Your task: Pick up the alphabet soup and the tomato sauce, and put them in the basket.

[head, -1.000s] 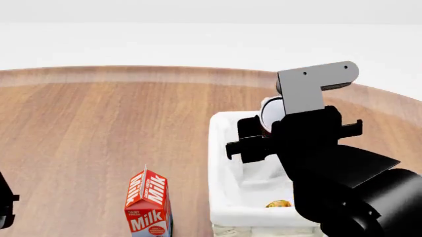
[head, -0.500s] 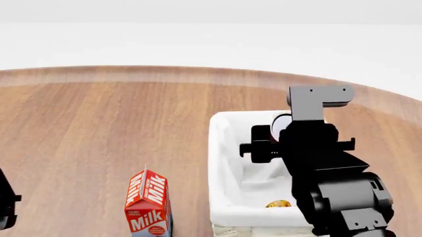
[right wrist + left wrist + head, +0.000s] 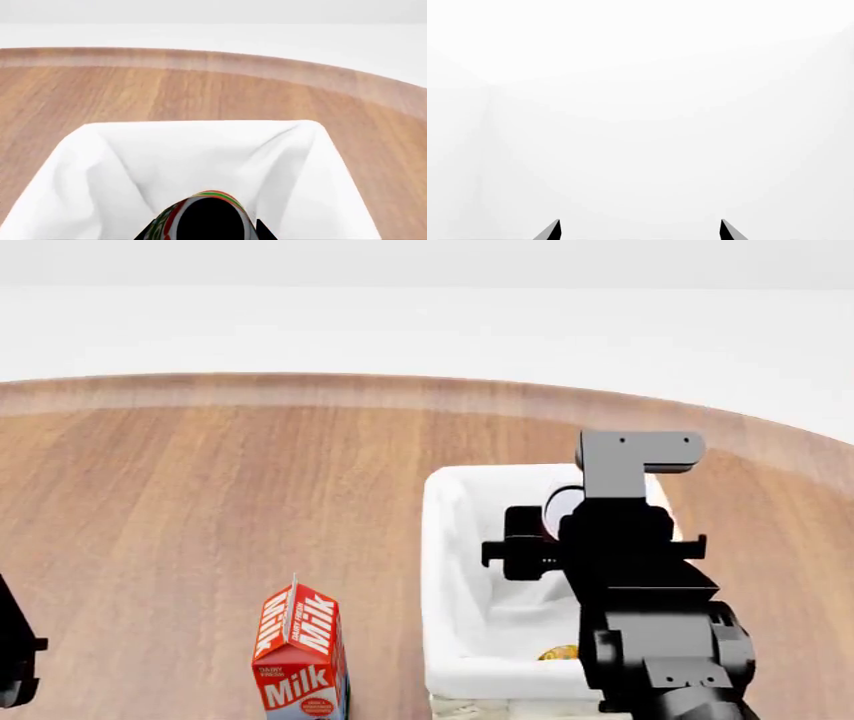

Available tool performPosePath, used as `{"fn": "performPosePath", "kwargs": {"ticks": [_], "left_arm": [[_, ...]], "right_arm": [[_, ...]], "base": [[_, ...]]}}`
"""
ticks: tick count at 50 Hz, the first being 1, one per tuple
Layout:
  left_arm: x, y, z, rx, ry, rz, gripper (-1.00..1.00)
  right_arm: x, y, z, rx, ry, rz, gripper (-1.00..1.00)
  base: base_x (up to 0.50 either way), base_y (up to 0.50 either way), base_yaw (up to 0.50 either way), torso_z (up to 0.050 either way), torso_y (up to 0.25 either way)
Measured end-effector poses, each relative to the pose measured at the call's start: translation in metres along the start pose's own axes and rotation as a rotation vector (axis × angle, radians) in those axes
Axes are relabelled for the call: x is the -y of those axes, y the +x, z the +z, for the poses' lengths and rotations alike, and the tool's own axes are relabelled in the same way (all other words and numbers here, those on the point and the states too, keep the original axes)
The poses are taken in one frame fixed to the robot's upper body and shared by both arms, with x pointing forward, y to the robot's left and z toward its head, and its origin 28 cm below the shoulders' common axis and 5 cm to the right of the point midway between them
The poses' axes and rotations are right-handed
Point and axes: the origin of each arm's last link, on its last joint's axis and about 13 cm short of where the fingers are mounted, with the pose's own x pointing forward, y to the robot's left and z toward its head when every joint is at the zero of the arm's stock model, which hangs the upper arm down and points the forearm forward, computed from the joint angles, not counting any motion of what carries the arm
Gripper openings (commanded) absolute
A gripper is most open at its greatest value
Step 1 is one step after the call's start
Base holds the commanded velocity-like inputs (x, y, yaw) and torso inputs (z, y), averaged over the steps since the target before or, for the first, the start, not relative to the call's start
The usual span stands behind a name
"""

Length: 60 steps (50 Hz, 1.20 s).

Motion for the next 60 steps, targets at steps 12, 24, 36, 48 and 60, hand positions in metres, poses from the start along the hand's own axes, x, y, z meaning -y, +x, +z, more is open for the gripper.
{"fn": "performPosePath", "kwargs": {"ticks": [12, 24, 36, 48, 60], "left_arm": [[0.000, 0.000, -0.001, -0.003, 0.000, -0.001, 1.00], [0.000, 0.000, -0.001, -0.003, 0.000, -0.002, 1.00], [0.000, -0.001, -0.002, -0.005, -0.001, -0.002, 1.00], [0.000, -0.001, -0.001, -0.004, -0.002, -0.002, 1.00], [0.000, -0.001, -0.001, -0.003, -0.002, -0.003, 1.00]], "right_arm": [[-0.001, 0.001, -0.001, -0.001, -0.016, 0.008, 1.00], [-0.002, 0.001, 0.002, 0.007, -0.030, 0.015, 1.00], [-0.003, 0.002, 0.011, 0.102, -0.027, 0.009, 1.00], [-0.004, -0.003, 0.032, 0.335, -0.036, -0.011, 1.00], [-0.007, -0.030, 0.064, 0.559, -0.065, -0.041, 1.00]], "base": [[0.00, 0.00, 0.00, 0.000, 0.000], [0.00, 0.00, 0.00, 0.000, 0.000], [0.00, 0.00, 0.00, 0.000, 0.000], [0.00, 0.00, 0.00, 0.000, 0.000], [0.00, 0.00, 0.00, 0.001, 0.000]]}}
